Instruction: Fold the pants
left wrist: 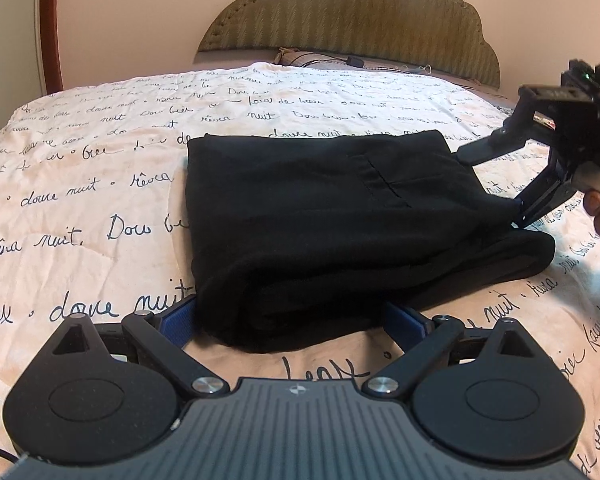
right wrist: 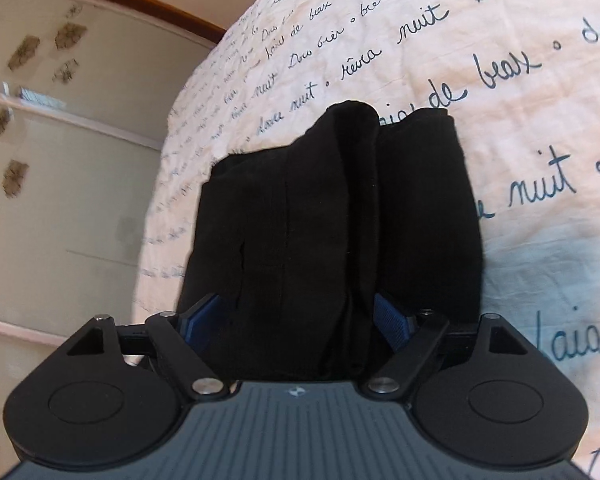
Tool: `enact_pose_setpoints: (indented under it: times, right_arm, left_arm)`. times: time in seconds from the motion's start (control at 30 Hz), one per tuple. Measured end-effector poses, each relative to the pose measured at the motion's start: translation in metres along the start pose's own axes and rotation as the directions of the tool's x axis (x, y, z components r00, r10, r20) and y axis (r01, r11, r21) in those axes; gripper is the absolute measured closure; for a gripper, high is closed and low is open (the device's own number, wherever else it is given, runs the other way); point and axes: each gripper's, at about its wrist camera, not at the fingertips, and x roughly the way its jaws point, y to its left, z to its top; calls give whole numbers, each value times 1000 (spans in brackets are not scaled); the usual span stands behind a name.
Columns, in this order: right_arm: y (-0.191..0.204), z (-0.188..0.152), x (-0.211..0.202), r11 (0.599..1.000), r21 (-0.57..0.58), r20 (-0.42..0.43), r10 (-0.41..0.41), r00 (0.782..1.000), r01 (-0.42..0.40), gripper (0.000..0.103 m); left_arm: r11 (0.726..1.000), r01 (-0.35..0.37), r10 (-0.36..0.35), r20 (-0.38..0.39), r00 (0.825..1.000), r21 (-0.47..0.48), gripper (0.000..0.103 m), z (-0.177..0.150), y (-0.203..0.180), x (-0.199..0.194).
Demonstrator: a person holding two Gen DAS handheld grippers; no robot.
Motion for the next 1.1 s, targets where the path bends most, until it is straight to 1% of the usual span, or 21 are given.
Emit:
enact_pose_setpoints:
  times: [0.1, 0.13, 0.17, 0.2, 0.23, 0.27, 0.37, 0.47, 0.53, 0.6, 0.67, 0.7, 0.73, 0.8, 0.87, 0.9, 0.93, 0.97, 1.0, 1.07, 1.1]
  right_arm:
    - [-7, -6, 1, 1000, -9, 30, 21, 999, -21, 22]
    - [-4, -8, 1, 999, -35, 35, -5, 999, 6, 34]
    - [2, -10, 1, 994, -83, 44, -65, 997, 68, 68]
    - [4, -13, 1, 990, -115, 43, -78, 996, 82, 73]
    - [4, -14, 2, 990, -121, 43, -70, 997, 75, 79]
    - [4, -15, 2, 988, -134, 46, -66, 997, 72, 81]
    - [7, -14, -4, 985, -156, 66, -60, 996, 70, 84]
    - [12, -6, -15, 984, -162, 99, -54, 994, 70, 85]
    - [12, 0, -24, 982, -169, 111, -67, 992, 85, 85]
    - [6, 3, -25, 980, -165, 115, -98, 989, 116, 85]
    - [-8, 4, -20, 981, -140, 93, -124, 988, 136, 85]
    - [-17, 2, -15, 984, -119, 91, -125, 988, 135, 85]
    - [-23, -1, -12, 987, -107, 112, -111, 988, 123, 85]
    - [-22, -7, -13, 988, -108, 156, -94, 983, 111, 79]
    - [-19, -13, -23, 991, -63, 177, -107, 978, 120, 72]
    - [-18, -16, -31, 990, -38, 201, -128, 971, 138, 70]
    - [-15, -22, -42, 986, -27, 249, -152, 957, 163, 63]
    - [-9, -30, -55, 978, -31, 317, -186, 930, 206, 57]
    - [1, -41, -67, 963, -49, 390, -225, 893, 265, 53]
    - [27, -70, -81, 917, -128, 500, -269, 823, 378, 31]
    - [41, -87, -84, 886, -174, 541, -279, 793, 431, 26]
  left_arm:
    - [1000, 1, -1, -12, 1000, -9, 5, 0, 1, 2]
    - [1000, -1, 1, -14, 1000, -11, 5, 0, 1, 3]
    - [1000, -4, 4, -16, 1000, -13, 4, -1, 0, 3]
    - [1000, -8, 8, -19, 1000, -12, 3, -1, 0, 4]
    - [1000, -13, 13, -22, 1000, -8, 3, -1, -1, 5]
    - [1000, -17, 17, -24, 1000, -2, 3, -1, -2, 5]
    - [1000, -22, 21, -34, 999, -2, 2, 0, -4, 5]
    - [1000, -27, 27, -46, 999, -5, 2, 1, -4, 5]
    - [1000, -31, 31, -48, 998, -1, 2, 0, -5, 5]
    - [999, -36, 36, -46, 998, 4, 0, -2, -7, 6]
    - [999, -41, 41, -38, 998, 8, 0, -5, -8, 9]
    - [999, -47, 48, -32, 998, 16, 0, -7, -9, 10]
    - [998, -55, 56, -25, 998, 25, 0, -9, -11, 11]
    - [998, -62, 63, -24, 998, 33, 0, -8, -13, 10]
    - [997, -70, 71, -34, 997, 24, 0, -6, -12, 7]
    - [997, -82, 82, -41, 996, 9, 0, -6, -12, 3]
    - [995, -96, 95, -49, 994, -8, 0, -6, -12, -2]
    - [994, -109, 107, -53, 993, -24, 1, -6, -13, -8]
    - [993, -115, 113, -50, 992, -39, 1, -7, -14, -14]
    - [992, -106, 103, -45, 994, -68, 1, -10, -21, -28]
    - [992, -95, 91, -42, 995, -81, 1, -13, -26, -35]
